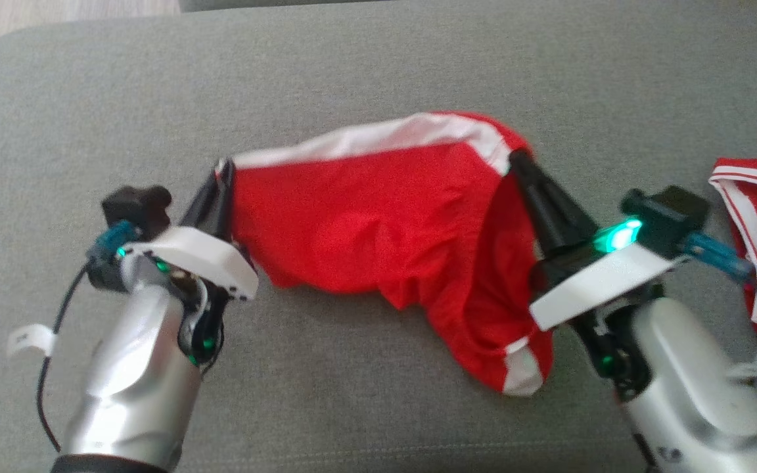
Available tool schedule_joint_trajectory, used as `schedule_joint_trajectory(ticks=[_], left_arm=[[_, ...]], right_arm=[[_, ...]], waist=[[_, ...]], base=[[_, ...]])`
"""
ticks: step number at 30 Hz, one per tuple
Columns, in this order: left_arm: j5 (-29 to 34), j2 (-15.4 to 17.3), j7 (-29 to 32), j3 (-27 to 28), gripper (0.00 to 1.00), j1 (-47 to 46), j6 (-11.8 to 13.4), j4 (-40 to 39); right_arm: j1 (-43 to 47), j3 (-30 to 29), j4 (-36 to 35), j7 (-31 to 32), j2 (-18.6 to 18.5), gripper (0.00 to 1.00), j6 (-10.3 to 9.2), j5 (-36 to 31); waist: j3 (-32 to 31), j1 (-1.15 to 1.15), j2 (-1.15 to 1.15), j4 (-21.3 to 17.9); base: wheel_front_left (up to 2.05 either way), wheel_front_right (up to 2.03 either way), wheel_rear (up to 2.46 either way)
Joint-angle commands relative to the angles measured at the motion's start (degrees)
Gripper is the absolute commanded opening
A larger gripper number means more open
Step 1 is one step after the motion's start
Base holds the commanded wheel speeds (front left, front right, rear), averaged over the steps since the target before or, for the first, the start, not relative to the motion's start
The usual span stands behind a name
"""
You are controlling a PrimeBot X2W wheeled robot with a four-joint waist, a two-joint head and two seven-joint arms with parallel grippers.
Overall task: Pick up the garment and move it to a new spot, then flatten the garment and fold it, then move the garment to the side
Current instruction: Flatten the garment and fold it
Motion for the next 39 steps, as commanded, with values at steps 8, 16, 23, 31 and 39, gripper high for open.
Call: schedule_joint_trajectory(ticks=[8,16,23,31,39], left_arm=[[5.44,3.55,-0.74,6.34,0.0,2.29,2.11,-25.45],[8.09,6.05,0.08,7.19,0.0,2.37,2.93,-42.7],[9.01,7.53,3.94,7.25,0.0,0.03,3.72,-53.93],[8.89,8.1,6.64,7.22,0.0,0.81,4.6,-58.33],[7.98,7.92,6.31,6.97,0.0,0.16,4.4,-57.86]], right_arm=[[3.52,-7.61,-16.21,0.63,-3.84,0.0,-0.05,-4.12],[2.84,-15.41,-26.94,3.4,-6.42,0.0,-0.05,-6.94],[1.41,-19.77,-33.35,6.34,-7.95,0.0,-0.05,-8.16],[1.67,-20.84,-35.37,8.15,-7.6,0.0,-0.05,-7.81],[0.74,-21.28,-34.42,8.47,-7.61,0.0,-0.05,-6.63]], waist=[[-2.4,0.0,0.0,-1.26],[-4.82,0.0,0.0,-2.28],[-7.19,0.0,0.0,-2.93],[-7.93,0.0,0.0,-3.39],[-6.67,0.0,0.0,-3.4]], base=[[0.0,0.0,0.0],[0.0,0.0,0.0],[0.0,0.0,0.0],[0.0,0.0,0.0],[0.0,0.0,0.0]])
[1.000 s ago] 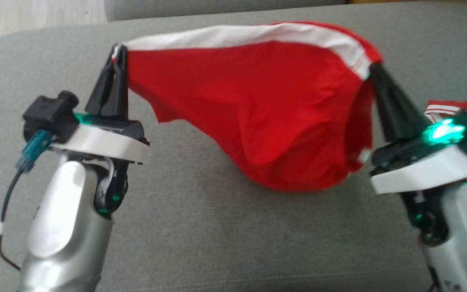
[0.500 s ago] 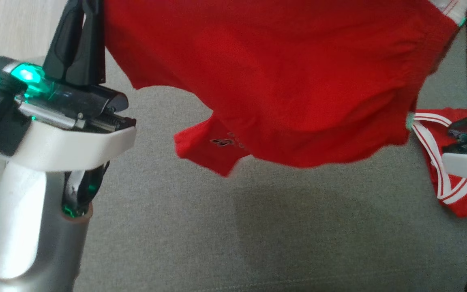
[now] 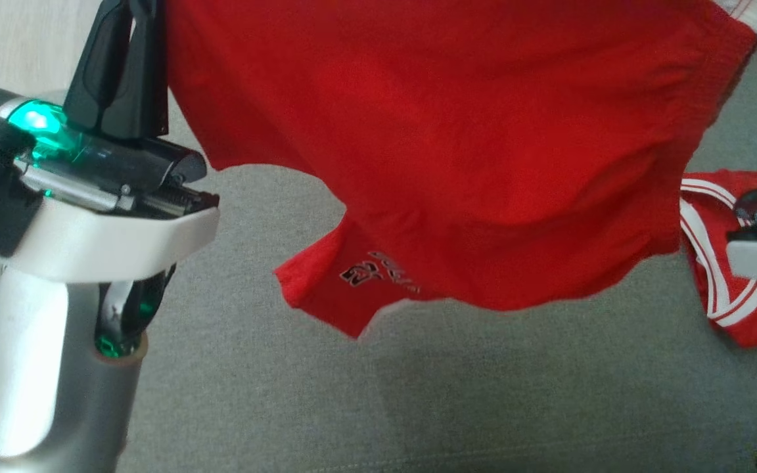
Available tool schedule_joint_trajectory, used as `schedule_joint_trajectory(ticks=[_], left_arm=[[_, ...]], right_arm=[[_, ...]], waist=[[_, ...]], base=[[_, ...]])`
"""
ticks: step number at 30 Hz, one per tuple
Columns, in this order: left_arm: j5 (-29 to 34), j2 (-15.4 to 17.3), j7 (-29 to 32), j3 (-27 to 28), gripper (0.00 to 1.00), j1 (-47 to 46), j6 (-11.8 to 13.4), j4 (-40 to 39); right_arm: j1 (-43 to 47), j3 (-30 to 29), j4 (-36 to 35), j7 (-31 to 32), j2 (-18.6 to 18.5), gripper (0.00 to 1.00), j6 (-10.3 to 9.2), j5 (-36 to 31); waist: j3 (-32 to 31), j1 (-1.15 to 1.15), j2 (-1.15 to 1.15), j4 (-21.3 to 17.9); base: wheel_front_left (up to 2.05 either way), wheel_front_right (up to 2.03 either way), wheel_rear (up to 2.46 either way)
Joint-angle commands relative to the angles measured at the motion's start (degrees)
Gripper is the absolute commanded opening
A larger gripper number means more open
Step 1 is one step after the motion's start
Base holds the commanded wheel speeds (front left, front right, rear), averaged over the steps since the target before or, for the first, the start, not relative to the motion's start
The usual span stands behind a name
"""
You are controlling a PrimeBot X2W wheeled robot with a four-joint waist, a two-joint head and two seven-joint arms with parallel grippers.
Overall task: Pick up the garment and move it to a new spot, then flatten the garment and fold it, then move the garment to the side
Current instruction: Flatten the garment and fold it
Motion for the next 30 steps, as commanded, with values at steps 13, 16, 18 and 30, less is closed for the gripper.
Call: schedule_joint_trajectory(ticks=[13,16,18,30], left_arm=[[-4.06,-0.82,-4.47,0.67,0.0,-24.69,-5.61,24.02],[-4.29,-1.99,-5.87,0.51,0.0,-32.0,-6.33,33.7],[-3.95,-2.58,-6.6,0.65,0.0,-36.69,-6.61,39.98],[-4.11,-7.1,-7.28,1.53,0.0,-45.95,-7.75,67.12]], right_arm=[[-27.27,9.75,20.48,-3.37,-2.51,0.0,-0.05,9.28],[-35.53,13.74,29.74,-5.86,-2.06,0.0,-0.05,11.5],[-40.61,16.36,36.62,-7.62,-1.37,0.0,-0.05,13.07],[-55.05,36.21,67.06,-18.38,3.51,0.0,-0.05,23.32]], waist=[[7.82,0.0,0.0,0.29],[9.57,0.0,0.0,0.62],[10.55,0.0,0.0,0.78],[14.74,0.0,0.0,1.96]], base=[[0.0,0.0,0.0],[0.0,0.0,0.0],[0.0,0.0,0.0],[0.0,0.0,0.0]])
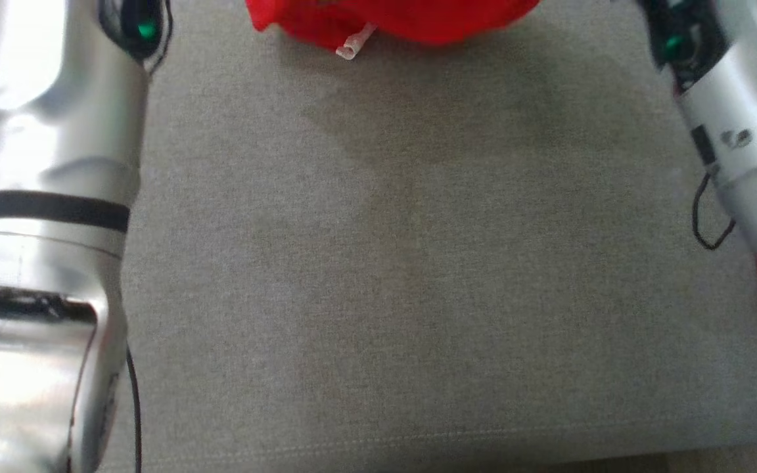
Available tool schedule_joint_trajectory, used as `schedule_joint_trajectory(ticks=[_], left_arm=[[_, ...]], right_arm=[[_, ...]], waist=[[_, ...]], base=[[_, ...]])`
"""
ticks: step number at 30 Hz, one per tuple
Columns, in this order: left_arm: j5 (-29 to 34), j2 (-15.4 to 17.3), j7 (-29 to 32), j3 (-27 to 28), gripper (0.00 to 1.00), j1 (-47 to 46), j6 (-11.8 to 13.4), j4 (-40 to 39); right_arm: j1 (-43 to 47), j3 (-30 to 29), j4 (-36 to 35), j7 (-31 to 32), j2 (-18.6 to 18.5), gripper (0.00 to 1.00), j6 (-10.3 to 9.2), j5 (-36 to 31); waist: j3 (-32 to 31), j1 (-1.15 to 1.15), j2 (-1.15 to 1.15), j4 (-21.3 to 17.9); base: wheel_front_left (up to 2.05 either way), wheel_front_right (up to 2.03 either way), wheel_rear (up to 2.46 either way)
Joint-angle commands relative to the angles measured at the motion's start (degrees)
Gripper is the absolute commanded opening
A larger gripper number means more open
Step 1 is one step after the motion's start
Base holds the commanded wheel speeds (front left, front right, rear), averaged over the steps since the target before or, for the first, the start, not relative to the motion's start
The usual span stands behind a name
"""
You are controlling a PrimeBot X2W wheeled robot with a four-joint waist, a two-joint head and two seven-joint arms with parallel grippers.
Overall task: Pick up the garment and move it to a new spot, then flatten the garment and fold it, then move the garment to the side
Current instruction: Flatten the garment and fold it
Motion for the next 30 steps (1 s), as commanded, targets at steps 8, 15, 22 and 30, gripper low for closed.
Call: schedule_joint_trajectory(ticks=[8,15,22,30], left_arm=[[-3.28,0.37,-0.27,2.83,0.0,5.58,-0.38,1.76],[-4.01,-0.1,-0.28,2.86,0.0,22.82,-0.4,-11.52],[-1.18,0.74,-0.28,4.09,0.0,43.34,-0.41,-29.92],[-0.83,1.35,-0.28,7.5,0.0,60.77,-0.24,-42.17]], right_arm=[[4.32,8.92,1.15,-3.09,-0.61,0.0,-0.05,5.31],[18.5,6.74,-9.04,-3.63,-3.88,0.0,-0.05,5.18],[40.06,-3.6,-26.4,-3.64,-5.25,0.0,-0.05,-1.88],[59.5,-8.09,-37.36,-3.65,-6.94,0.0,-0.05,-5.35]], waist=[[2.22,0.0,0.0,0.5],[0.93,0.0,0.0,0.05],[-2.15,0.0,0.0,-0.03],[-6.28,0.0,0.0,0.03]], base=[[0.0,0.0,0.0],[0.0,0.0,0.0],[0.0,0.0,0.0],[0.0,0.0,0.0]])
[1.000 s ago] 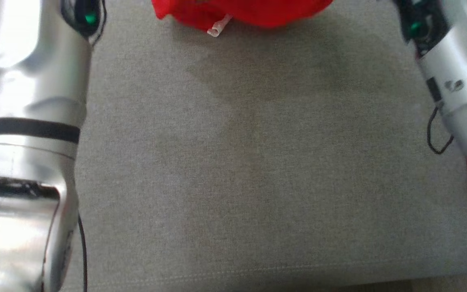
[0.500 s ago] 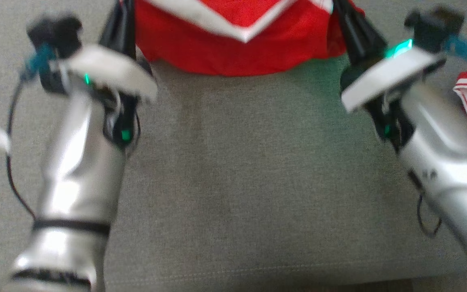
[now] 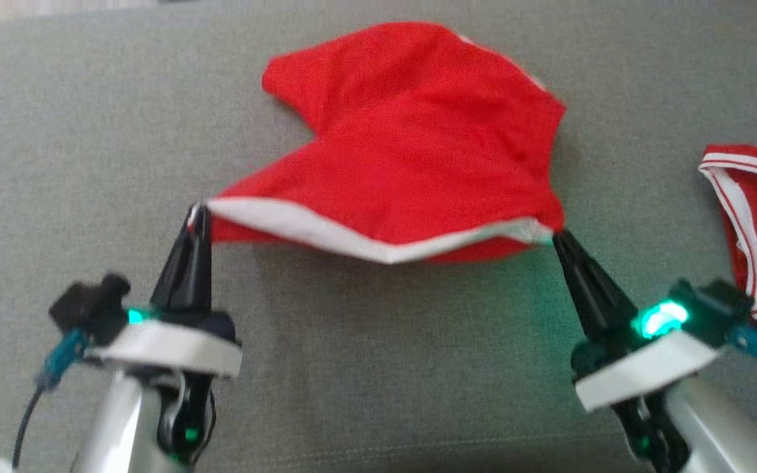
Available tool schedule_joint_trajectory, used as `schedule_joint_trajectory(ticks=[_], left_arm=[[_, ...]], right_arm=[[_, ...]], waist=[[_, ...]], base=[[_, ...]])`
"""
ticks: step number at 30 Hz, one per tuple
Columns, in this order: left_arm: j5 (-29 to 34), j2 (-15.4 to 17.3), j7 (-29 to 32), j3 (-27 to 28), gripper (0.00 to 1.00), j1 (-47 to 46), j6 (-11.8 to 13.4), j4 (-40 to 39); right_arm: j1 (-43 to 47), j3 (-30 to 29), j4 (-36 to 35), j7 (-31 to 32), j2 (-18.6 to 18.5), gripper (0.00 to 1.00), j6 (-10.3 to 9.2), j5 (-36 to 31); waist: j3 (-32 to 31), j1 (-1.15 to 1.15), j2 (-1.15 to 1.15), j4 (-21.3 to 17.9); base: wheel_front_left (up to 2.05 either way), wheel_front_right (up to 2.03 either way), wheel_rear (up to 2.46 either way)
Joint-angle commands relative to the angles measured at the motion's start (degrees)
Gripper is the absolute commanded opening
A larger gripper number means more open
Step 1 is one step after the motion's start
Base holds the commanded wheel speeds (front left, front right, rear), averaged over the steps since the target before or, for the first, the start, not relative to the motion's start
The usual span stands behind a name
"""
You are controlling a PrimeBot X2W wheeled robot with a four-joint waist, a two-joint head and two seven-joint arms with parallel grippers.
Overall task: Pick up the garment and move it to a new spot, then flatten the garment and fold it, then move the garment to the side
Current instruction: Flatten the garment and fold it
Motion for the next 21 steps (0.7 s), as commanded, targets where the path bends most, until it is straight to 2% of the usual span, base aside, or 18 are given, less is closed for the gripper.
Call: schedule_joint_trajectory(ticks=[1,13,21], left_arm=[[0.36,1.34,-0.29,2.21,0.0,1.44,-0.04,-4.23],[-0.79,1.37,4.59,2.84,0.0,18.55,4.81,-19.27],[-1.11,1.8,6.5,3.09,0.0,23.31,6.26,-25.18]], right_arm=[[2.18,-0.65,-4.02,-0.62,-1.04,0.0,-0.05,-0.92],[19.76,-4.45,-15.47,6.67,-0.39,0.0,-0.05,-4.68],[25.36,-6.17,-19.01,9.69,1.4,0.0,-0.05,-5.28]], waist=[[-1.24,0.0,0.0,0.04],[-5.13,0.0,0.0,-0.99],[-6.55,0.0,0.0,-1.08]], base=[[0.0,0.0,0.0],[0.0,0.0,0.0],[0.0,0.0,0.0]])
